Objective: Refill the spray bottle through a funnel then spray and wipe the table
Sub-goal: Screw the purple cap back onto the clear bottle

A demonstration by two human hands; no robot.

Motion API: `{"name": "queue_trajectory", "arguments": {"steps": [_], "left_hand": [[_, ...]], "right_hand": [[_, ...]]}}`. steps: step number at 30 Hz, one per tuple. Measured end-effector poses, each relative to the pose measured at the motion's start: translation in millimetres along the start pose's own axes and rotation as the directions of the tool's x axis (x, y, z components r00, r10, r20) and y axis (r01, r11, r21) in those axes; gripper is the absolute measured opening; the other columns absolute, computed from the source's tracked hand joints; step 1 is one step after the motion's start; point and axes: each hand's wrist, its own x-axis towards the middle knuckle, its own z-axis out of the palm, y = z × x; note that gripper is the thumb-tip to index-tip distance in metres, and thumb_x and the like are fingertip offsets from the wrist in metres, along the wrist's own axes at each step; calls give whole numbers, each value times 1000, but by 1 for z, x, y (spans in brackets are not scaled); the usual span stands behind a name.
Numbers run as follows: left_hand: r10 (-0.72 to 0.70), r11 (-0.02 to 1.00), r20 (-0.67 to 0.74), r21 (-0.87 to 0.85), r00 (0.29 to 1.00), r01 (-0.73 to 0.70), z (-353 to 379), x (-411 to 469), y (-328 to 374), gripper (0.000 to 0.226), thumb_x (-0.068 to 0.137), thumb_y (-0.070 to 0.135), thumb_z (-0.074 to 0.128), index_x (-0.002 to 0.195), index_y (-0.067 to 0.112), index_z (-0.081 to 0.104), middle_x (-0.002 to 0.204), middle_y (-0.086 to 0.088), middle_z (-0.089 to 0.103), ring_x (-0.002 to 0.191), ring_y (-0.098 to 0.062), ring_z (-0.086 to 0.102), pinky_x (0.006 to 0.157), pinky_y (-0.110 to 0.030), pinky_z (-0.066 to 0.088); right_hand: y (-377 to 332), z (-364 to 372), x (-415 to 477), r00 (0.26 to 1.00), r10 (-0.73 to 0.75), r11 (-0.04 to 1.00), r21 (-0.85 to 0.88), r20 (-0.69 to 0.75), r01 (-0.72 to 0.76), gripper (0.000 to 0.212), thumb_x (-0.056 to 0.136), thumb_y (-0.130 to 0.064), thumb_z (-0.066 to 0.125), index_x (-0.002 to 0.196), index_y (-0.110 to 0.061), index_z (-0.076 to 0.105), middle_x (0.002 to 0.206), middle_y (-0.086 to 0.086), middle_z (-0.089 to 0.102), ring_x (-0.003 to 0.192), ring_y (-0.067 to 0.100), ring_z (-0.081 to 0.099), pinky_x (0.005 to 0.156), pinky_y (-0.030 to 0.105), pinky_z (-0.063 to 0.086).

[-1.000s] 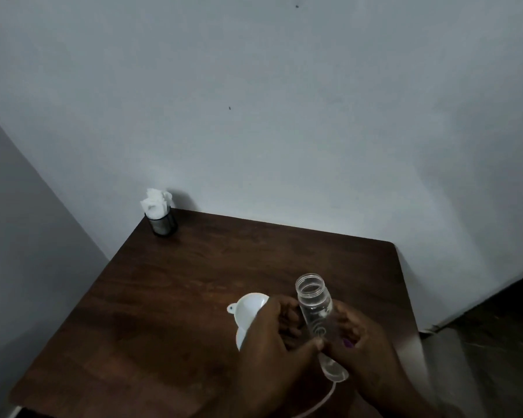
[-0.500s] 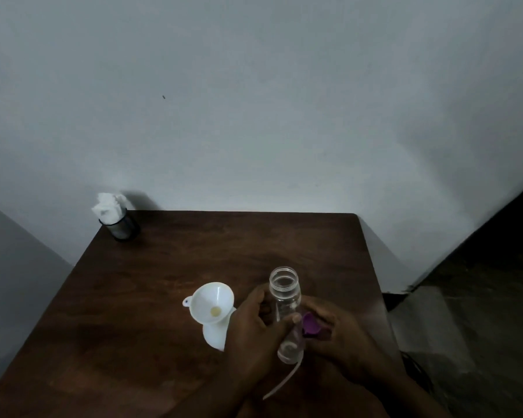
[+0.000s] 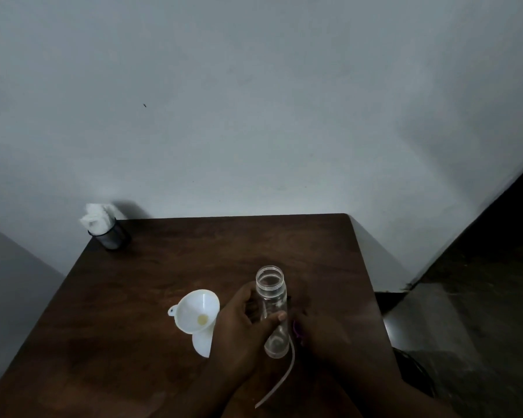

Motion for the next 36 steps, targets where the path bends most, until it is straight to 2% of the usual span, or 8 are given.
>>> {"name": "queue_trajectory", "arguments": {"steps": [3, 6, 11, 14, 16, 25, 30, 36], "left_hand": [[-1, 1000, 13, -10, 1000, 1, -2, 4, 0, 45, 78, 8, 85, 111, 33, 67, 106, 21, 75, 99, 4, 71, 85, -18, 56], [8, 1000, 29, -15, 1000, -7, -6, 7, 2, 45, 78, 12, 86, 112, 34, 66, 107, 22, 75, 100, 4, 70, 88, -21, 56], [69, 997, 52, -49, 996, -66, -13, 11, 11, 45, 79, 9, 85, 110, 34, 66, 104, 28, 73, 98, 10, 68, 79, -6, 51], [137, 988, 72, -78, 988, -131, -19, 17, 18, 43, 80, 2, 83, 112, 26, 69, 106, 16, 76, 99, 1, 71, 81, -10, 52], [189, 979, 70, -96, 980, -182, -24, 20, 26, 42, 81, 0, 81, 113, 25, 69, 108, 14, 76, 100, -1, 71, 83, -12, 53], [405, 914, 31, 24, 914, -406, -43, 38, 48, 45, 83, 18, 82, 121, 37, 66, 114, 18, 73, 107, -3, 69, 90, -28, 57], [442, 891, 37, 99, 896, -443, -58, 48, 56, 42, 83, 32, 81, 122, 39, 65, 112, 21, 72, 104, 2, 68, 87, -32, 58], [450, 884, 41, 117, 892, -452, -78, 58, 62, 31, 84, 33, 80, 112, 36, 68, 104, 17, 73, 97, -2, 70, 83, -35, 58]], "right_hand": [[-2, -3, -2, 1000, -7, 1000, -6, 4, 7, 38, 92, -29, 52, 130, -22, 51, 129, 4, 54, 117, 24, 53, 95, 32, 44], [-10, -35, -8, 989, 146, 958, 252, -23, -135, 42, 86, -41, 62, 124, -27, 52, 121, -5, 55, 108, 12, 54, 88, 22, 41], [-40, -116, -14, 902, 389, 526, 849, -186, -52, 39, 78, -15, 77, 109, -34, 62, 109, -8, 66, 98, 6, 63, 77, 16, 50], [-61, -171, -15, 869, 428, 188, 965, -248, 183, 29, 81, 0, 72, 106, -13, 68, 101, 8, 70, 94, 21, 69, 74, 24, 56], [-73, -201, -17, 879, 390, 84, 961, -274, 262, 25, 82, -1, 72, 104, -8, 67, 101, 13, 70, 92, 25, 70, 76, 33, 58], [-106, -257, -16, 888, 28, 489, 781, -459, 388, 30, 71, -5, 82, 96, -11, 66, 99, 3, 72, 95, 18, 69, 82, 28, 54], [-113, -299, -12, 918, -226, 746, 549, -325, 377, 42, 76, -13, 82, 113, -28, 70, 111, -13, 70, 105, 8, 65, 89, 26, 54], [-130, -332, 6, 913, -362, 862, 305, -186, 404, 50, 76, -25, 81, 121, -39, 65, 110, -19, 65, 101, 7, 63, 85, 27, 56]]}}
